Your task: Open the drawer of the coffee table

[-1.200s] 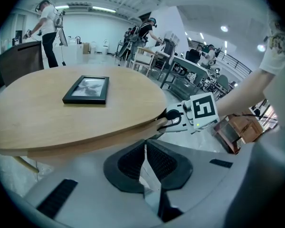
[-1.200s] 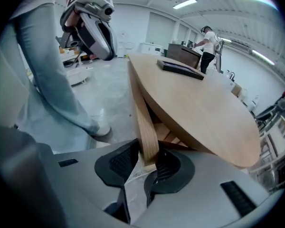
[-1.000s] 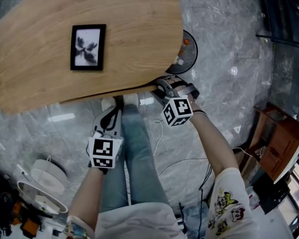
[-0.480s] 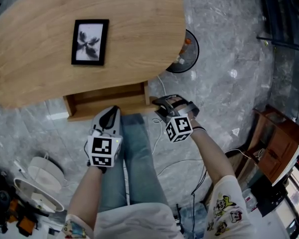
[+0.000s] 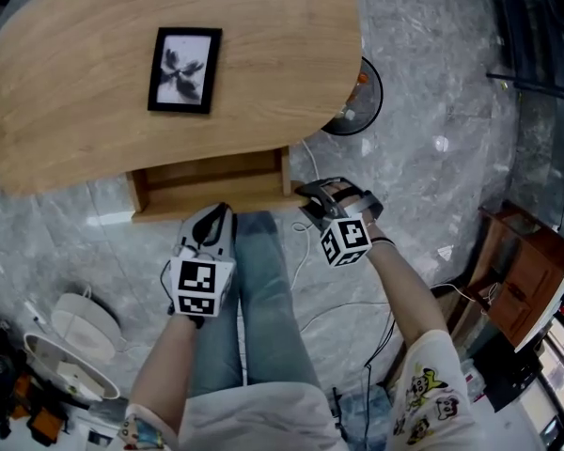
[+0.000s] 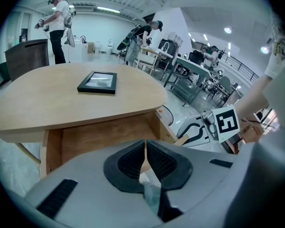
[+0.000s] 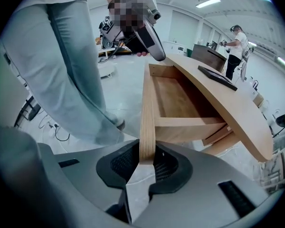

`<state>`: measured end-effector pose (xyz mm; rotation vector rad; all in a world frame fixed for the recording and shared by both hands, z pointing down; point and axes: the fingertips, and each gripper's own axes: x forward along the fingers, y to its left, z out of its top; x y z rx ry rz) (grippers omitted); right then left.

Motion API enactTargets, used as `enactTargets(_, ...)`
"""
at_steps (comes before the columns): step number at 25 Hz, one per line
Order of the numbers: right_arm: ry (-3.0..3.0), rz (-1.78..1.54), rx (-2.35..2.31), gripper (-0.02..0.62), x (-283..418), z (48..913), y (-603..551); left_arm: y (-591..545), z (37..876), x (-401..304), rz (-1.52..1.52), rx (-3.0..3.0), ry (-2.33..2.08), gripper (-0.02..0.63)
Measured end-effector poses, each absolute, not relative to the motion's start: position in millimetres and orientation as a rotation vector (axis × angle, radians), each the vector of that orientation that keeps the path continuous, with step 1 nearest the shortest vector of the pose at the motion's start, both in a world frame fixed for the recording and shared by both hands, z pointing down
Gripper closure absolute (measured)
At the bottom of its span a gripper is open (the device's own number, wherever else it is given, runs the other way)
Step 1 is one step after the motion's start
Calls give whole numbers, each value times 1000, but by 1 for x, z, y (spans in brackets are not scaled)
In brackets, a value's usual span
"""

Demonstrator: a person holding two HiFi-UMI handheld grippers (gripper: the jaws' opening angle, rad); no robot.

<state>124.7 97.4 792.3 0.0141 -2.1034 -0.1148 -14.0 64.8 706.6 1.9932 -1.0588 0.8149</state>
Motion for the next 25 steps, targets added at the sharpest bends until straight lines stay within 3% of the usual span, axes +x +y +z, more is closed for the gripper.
enactTargets(25,-2034,-121,-29,532,141,808,140,93,714,-45,800,1966,-1099,592)
